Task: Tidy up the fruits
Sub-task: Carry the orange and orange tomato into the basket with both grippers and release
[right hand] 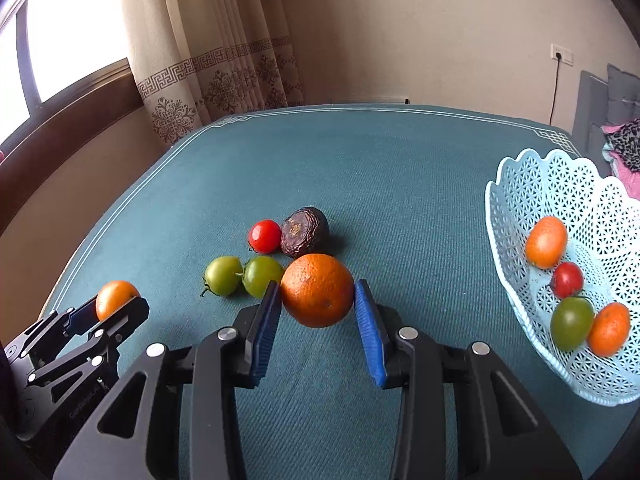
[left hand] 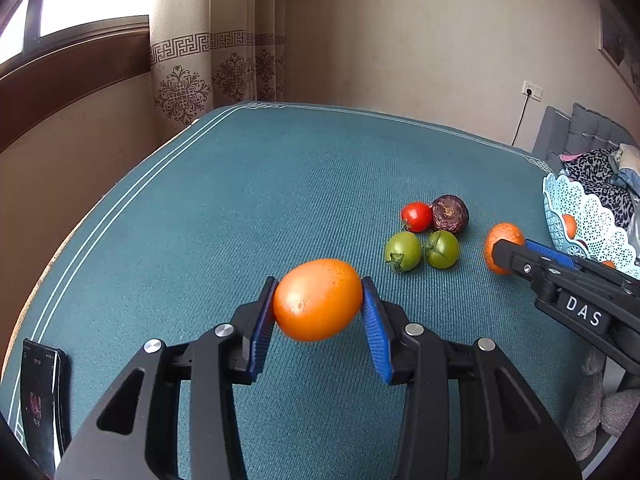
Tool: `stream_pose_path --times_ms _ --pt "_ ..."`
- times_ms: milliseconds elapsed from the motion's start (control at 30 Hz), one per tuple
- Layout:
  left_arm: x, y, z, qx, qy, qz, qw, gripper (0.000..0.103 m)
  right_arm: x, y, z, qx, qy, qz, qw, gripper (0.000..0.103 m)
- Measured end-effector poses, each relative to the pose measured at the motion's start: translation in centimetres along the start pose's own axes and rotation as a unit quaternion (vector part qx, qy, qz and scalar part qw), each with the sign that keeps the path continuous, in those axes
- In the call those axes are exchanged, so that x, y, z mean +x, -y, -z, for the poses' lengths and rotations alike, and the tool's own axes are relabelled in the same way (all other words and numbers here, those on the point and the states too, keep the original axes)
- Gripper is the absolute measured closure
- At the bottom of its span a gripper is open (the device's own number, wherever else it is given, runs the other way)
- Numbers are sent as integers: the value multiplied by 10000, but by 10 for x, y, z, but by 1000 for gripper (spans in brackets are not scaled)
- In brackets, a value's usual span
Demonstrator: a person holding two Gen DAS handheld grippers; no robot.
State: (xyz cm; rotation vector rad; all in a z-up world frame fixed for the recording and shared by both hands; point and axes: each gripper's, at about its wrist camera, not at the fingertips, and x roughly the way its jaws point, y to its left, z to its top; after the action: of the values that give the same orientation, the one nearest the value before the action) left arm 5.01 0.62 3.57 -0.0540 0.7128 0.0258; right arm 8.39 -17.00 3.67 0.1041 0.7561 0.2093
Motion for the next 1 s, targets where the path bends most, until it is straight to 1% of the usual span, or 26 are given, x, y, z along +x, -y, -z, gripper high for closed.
stream_pose_path --times_ms 233,367,467,667,833,933,1000 --pt "-2 2 0 50 59 -55 10000 60 -29 12 6 111 230 99 9996 65" --pt "-5 6 0 105 77 -54 9999 60 -47 21 11 130 410 313 9986 65" --pt "-11 8 -3 95 108 8 9999 60 -57 33 13 252 469 355 9979 65" --pt "-22 19 -8 248 197 65 9995 60 -79 62 16 640 742 504 9939 65" --pt "-30 39 -9 429 241 198 9986 60 -98 95 20 864 938 915 9876 65" --pt "-33 53 -12 542 227 329 9977 60 -111 119 25 1079 1049 1150 9819 65" --pt "-36 63 -15 615 261 379 9970 60 -117 133 28 1144 1102 1393 9774 65"
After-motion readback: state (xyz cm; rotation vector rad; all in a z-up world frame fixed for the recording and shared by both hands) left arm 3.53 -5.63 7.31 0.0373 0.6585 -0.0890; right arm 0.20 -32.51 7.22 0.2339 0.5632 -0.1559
